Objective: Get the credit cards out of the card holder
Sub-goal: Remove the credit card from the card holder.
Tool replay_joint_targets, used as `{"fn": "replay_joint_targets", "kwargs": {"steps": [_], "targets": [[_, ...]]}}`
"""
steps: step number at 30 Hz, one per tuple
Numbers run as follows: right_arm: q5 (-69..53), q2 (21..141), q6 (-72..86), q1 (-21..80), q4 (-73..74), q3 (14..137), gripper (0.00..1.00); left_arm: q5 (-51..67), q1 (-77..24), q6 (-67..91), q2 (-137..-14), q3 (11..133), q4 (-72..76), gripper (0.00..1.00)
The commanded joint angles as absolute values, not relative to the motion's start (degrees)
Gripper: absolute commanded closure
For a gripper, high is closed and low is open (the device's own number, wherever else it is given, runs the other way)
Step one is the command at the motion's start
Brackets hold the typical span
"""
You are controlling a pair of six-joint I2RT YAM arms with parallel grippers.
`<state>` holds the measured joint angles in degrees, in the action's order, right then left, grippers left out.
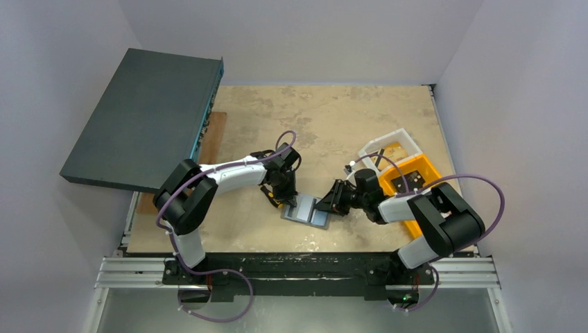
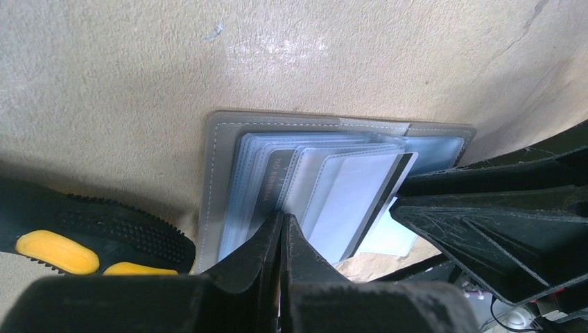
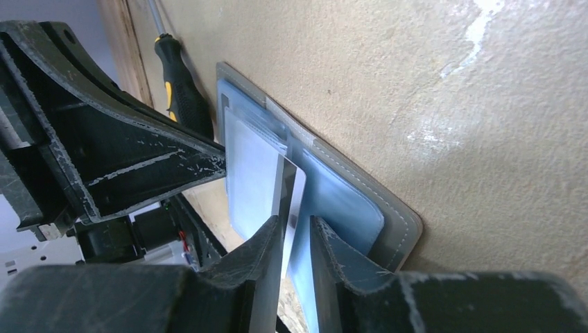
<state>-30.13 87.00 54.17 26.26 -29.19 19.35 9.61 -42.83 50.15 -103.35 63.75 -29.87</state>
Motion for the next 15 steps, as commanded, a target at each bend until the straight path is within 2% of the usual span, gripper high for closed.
{"fn": "replay_joint_targets", "kwargs": {"steps": [1,15], "targets": [[-29.40,89.68,53.11,25.92,-29.50,18.49,0.75,3.58,-42.37,49.19,-105.64,61.43,-32.51,1.00],[-31.61,96.07,56.20,25.92,-37.56,18.13,0.79,4.12,-42.31,48.66,-105.97,62.20,-32.50,1.00]]}}
